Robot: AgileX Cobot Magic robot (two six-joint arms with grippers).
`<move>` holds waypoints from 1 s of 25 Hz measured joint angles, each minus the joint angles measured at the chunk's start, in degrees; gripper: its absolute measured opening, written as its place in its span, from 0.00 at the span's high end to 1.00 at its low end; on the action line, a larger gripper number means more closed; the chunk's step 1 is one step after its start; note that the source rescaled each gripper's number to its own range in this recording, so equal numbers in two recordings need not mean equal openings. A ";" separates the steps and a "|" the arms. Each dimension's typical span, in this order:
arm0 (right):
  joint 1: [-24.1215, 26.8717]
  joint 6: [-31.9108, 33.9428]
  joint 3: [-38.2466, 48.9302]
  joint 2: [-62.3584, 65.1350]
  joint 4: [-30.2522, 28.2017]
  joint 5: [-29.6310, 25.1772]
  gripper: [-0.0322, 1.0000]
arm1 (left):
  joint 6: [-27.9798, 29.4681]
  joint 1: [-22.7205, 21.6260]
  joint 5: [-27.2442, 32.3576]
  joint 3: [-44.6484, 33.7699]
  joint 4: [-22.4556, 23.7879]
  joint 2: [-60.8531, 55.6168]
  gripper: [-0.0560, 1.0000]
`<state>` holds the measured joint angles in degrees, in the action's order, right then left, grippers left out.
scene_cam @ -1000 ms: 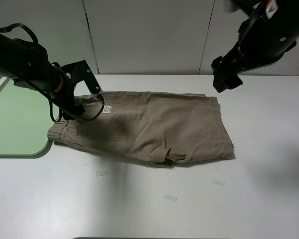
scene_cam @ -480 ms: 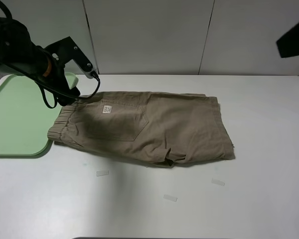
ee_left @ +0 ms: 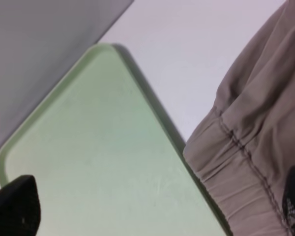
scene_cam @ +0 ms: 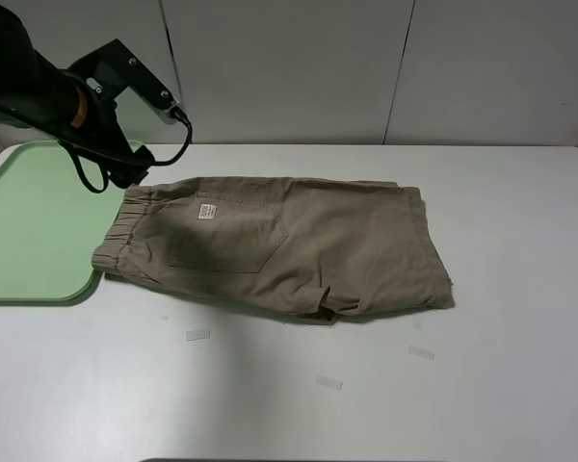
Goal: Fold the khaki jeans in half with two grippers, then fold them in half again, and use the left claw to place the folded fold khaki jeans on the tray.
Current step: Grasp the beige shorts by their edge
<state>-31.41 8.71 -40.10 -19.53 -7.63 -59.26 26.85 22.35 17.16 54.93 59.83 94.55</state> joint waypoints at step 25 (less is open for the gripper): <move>-0.11 -1.33 11.57 14.25 4.61 0.29 0.00 | 1.88 0.26 -0.11 0.00 -0.34 -2.12 0.03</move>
<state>-31.53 7.37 -28.53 -5.28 -3.02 -58.97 28.72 22.61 17.04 54.93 59.49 92.43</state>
